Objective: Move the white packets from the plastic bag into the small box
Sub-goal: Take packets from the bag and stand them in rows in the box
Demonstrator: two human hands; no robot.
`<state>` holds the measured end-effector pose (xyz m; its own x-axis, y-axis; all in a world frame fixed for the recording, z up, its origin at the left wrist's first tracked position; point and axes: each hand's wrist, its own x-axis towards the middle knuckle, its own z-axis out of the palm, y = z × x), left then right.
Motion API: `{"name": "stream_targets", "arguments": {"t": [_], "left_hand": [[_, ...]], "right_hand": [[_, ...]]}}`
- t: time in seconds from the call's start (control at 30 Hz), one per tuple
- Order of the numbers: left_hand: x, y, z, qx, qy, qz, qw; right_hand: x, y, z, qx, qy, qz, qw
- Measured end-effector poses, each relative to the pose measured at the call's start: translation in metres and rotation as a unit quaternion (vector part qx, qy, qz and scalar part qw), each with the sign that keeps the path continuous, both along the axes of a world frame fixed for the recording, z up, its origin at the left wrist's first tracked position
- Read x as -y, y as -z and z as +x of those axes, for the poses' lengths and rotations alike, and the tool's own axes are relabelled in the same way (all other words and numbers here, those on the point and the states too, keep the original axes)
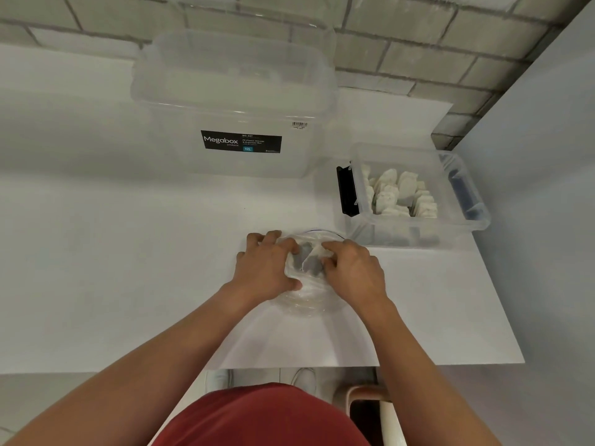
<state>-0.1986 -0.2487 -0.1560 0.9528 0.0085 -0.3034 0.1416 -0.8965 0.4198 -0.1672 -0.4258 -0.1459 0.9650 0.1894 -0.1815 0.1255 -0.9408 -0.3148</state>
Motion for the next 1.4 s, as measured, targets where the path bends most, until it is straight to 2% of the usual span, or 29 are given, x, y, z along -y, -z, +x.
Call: {"name": "stream_targets", "arguments": {"t": [0.2,0.47,0.73,0.83,0.9,1.0,1.1,1.23,1.4], "left_hand": [[-0.001,0.001,0.000,-0.001,-0.001,-0.008,1.000],[-0.001,0.000,0.001,-0.001,0.004,-0.001,1.000],[-0.001,-0.001,0.001,-0.006,0.004,-0.001,1.000],[-0.001,-0.001,0.001,-0.006,0.000,-0.004,1.000],[-0.001,-0.001,0.001,-0.004,-0.001,-0.006,1.000],[-0.001,0.000,0.001,-0.003,0.000,-0.006,1.000],[-0.001,0.000,0.001,-0.002,-0.003,-0.009,1.000],[-0.001,0.002,0.001,0.001,0.003,-0.005,1.000],[-0.002,0.001,0.001,0.001,0.007,-0.003,1.000]], "right_hand": [[0.004,-0.004,-0.001,0.001,0.011,0.066,0.998],[0.003,-0.012,0.001,0.014,0.001,0.099,0.995],[0.012,-0.017,0.008,-0.036,0.040,0.185,0.981],[0.013,-0.016,0.009,-0.050,0.037,0.176,0.982],[0.012,-0.013,0.009,-0.037,0.022,0.124,0.991],[0.008,-0.005,0.001,0.066,-0.022,0.004,0.998],[0.002,0.000,-0.007,0.139,-0.062,0.023,0.988],[-0.008,0.003,-0.010,0.062,-0.096,0.059,0.992],[-0.018,0.008,-0.010,0.069,-0.052,0.025,0.996]]}}
